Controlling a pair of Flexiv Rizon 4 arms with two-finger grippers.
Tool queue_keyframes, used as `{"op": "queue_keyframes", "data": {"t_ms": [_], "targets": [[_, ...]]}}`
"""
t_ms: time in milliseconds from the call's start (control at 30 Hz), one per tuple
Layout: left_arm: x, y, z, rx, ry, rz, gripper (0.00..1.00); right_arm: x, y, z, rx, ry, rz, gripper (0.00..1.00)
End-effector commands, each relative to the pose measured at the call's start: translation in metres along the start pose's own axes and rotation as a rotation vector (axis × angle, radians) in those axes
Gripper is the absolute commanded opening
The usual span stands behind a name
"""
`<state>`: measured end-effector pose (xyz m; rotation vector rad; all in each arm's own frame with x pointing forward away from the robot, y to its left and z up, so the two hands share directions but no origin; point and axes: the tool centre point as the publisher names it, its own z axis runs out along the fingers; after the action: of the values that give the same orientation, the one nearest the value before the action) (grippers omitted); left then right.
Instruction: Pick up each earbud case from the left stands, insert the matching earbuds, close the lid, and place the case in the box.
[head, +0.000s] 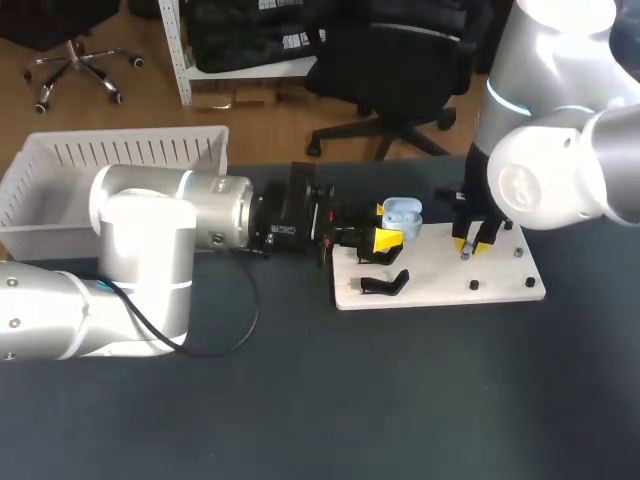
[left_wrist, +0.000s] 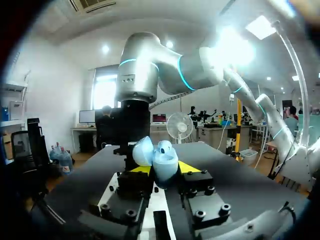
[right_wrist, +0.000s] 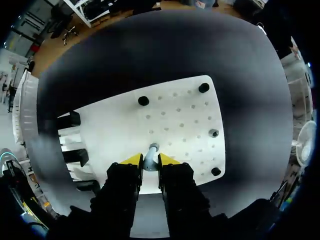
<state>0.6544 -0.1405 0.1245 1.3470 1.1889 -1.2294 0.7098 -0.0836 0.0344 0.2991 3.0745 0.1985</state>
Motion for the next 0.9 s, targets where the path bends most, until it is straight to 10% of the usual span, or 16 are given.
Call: {"op": "queue_keyframes", "data": {"t_ms": [33, 533, 900], "targets": [[0.001, -0.001, 0.001, -0.005, -0.004, 0.004, 0.0, 0.006, -0.003, -0.01, 0.0, -0.012, 0.005, 0.0], [0.001, -0.001, 0.001, -0.005, -0.004, 0.004, 0.0, 0.003, 0.001, -0.036, -0.036, 0.0, 0.064, 0.0], [0.001, -0.001, 0.001, -0.005, -0.004, 0.004, 0.0, 0.006, 0.006, -0.121, -0.078, 0.049, 0.157, 0.0]]}}
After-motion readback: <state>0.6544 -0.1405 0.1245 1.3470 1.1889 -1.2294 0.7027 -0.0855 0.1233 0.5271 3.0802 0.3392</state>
